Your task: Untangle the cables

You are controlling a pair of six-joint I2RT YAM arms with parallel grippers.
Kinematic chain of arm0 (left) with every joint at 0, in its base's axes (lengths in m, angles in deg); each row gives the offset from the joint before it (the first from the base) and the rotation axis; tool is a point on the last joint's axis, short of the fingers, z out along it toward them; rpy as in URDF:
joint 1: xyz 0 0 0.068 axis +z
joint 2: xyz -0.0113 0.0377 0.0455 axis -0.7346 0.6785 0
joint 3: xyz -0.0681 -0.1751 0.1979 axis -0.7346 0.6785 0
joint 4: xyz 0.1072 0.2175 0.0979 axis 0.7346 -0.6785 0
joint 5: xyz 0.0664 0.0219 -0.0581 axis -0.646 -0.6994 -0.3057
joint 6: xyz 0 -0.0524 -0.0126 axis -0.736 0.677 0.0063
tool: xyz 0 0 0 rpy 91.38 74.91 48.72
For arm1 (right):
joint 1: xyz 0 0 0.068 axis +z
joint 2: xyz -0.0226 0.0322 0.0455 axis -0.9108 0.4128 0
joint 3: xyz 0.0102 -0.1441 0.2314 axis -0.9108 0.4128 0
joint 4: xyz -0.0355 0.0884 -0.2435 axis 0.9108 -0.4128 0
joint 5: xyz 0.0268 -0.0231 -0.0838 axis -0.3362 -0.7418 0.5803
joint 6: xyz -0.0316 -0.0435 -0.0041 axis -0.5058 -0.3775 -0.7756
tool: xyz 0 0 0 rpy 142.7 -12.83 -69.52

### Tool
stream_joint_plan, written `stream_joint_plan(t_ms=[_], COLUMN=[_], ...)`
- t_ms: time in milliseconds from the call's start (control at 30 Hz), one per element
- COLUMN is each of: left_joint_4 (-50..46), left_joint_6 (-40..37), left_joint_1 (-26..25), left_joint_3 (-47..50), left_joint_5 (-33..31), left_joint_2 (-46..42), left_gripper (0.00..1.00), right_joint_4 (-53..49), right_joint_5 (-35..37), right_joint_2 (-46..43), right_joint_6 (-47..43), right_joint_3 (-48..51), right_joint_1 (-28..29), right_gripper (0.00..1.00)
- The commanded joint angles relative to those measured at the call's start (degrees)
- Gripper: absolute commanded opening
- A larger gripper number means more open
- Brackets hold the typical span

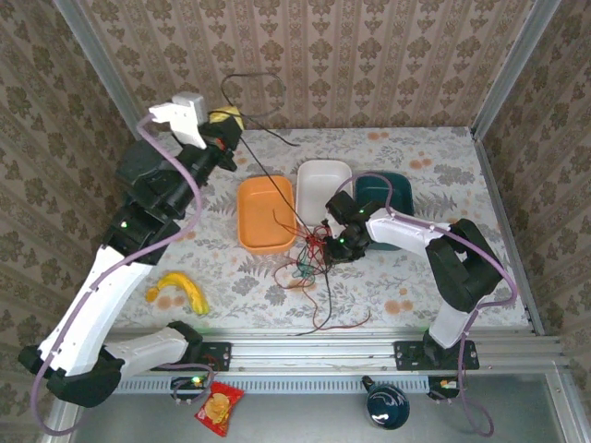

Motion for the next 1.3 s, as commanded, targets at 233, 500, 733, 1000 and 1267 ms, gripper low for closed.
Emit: stream_joint_plan(t_ms=[233,500,733,1000,1267], left_joint_4=[7.7,1.3,3.3,6.0,6.6], left_joint_6=[-3.3,-0.1,10.3,12.1,12.3], left_joint_1=[4.9,4.9,4.2,1.1,-1.0], left_joint_3=[-10.1,-9.5,-2.1,1.4,2.8], left_joint_5=[-2.1,12.2,26.3,28.6,28.8], left_joint_2=[-1.4,1.6,4.5,5.4,4.8], left_gripper=[0.00,0.00,0.00,0.00,0.00], right_joint_4=[-1.3,8.0,16.7,22.7,25.1], right_joint_5=[0.4,2.4,2.3,-7.7,5.0], right_joint_2=[-4.3,-21.1,-37.8,-30.0,-20.1], right_joint_6=[1.3,1.7,-0.7,-3.5,-6.2], right_joint_3=[6.6,13.7,13.6,-0.5,-11.4], right_joint_1=[-2.7,-4.0,-3.5,5.8,7.8], right_gripper=[0.00,0.46,0.62,0.63,0.55])
